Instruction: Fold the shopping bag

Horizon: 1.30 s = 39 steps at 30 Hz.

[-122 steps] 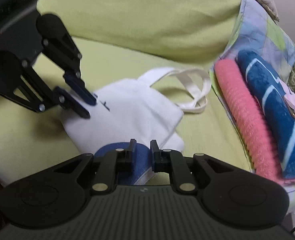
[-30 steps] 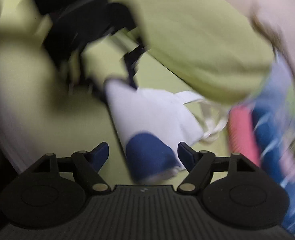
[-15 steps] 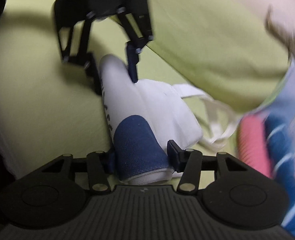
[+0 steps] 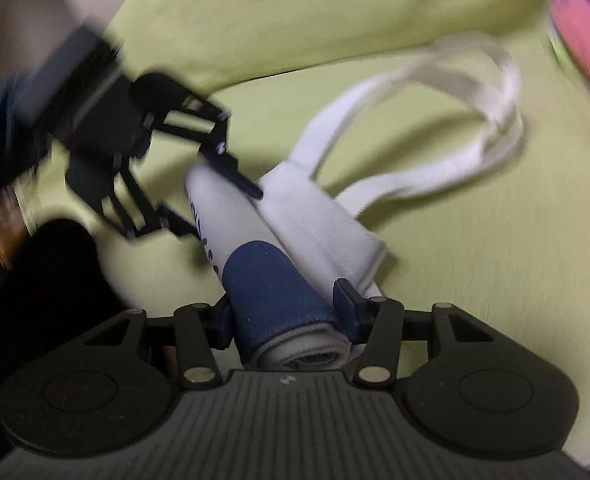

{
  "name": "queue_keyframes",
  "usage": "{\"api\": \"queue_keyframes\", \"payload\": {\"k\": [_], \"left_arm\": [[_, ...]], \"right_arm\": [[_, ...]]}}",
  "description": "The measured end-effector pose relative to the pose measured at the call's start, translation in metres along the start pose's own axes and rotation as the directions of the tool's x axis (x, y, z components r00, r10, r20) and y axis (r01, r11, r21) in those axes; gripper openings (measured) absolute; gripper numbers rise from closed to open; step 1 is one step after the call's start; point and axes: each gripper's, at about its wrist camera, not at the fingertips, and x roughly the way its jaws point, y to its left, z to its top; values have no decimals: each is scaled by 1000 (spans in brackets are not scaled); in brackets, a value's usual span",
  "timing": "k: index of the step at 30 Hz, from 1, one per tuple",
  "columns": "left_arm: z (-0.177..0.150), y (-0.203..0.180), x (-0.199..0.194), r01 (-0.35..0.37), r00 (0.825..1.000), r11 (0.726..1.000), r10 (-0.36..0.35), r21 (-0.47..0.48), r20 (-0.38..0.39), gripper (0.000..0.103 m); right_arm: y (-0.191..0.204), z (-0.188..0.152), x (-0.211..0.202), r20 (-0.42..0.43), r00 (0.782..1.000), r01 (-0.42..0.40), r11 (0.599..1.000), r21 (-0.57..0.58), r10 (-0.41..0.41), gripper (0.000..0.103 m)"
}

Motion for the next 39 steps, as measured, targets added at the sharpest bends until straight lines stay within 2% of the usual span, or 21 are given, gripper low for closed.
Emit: {"api": "queue_keyframes", "payload": {"k": [2,4,9,12,14,16,19,22,26,30,32,35,37,39], "left_arm": [[1,4,0,1,1000,1000,-1,-18,5,51],[2,8,-2,-5,1000,999,6,-38,13,52],[3,12,-22,-106,994,994,106,-2,17,54],[5,9,-43,-153,987,988,152,9,60,46],[9,6,-55,-145,984,989,145,-4,108,26],[14,1,-60,-120,982,993,120,-8,143,25],[21,-6,-39,-163,982,986,158,45,98,14],[25,4,-28,-175,979,984,174,5,107,14],[25,3,-18,-183,980,983,180,22,78,15],[23,10,-9,-160,985,987,159,8,64,16],[24,16,-3,-147,988,989,147,-4,52,16],[25,24,1,-118,992,993,118,-6,38,15],[27,26,3,-102,994,995,102,1,29,9],[28,25,6,-103,994,995,103,18,25,8]], "right_arm": [[-18,6,1,-10,999,-48,991,121,50,47],[-25,7,1,-18,997,-73,981,181,78,47],[-47,9,5,-17,990,-124,938,324,136,46],[-58,7,7,-18,986,-146,910,388,166,45],[-64,6,9,-22,983,-159,896,414,185,45],[-71,6,11,-21,979,-170,879,446,200,44],[-76,1,14,-17,973,-191,849,493,228,44],[-76,-1,14,-17,970,-200,835,514,243,43],[-82,-4,21,-12,967,-210,817,537,256,42],[-84,1,8,-41,972,-185,859,476,232,42],[-78,7,6,-69,977,-156,894,420,203,42],[-58,15,4,-122,985,-85,954,288,125,42],[-45,20,2,-154,986,-29,972,234,67,44],[-25,21,-4,-178,984,36,983,181,-4,45]]}}
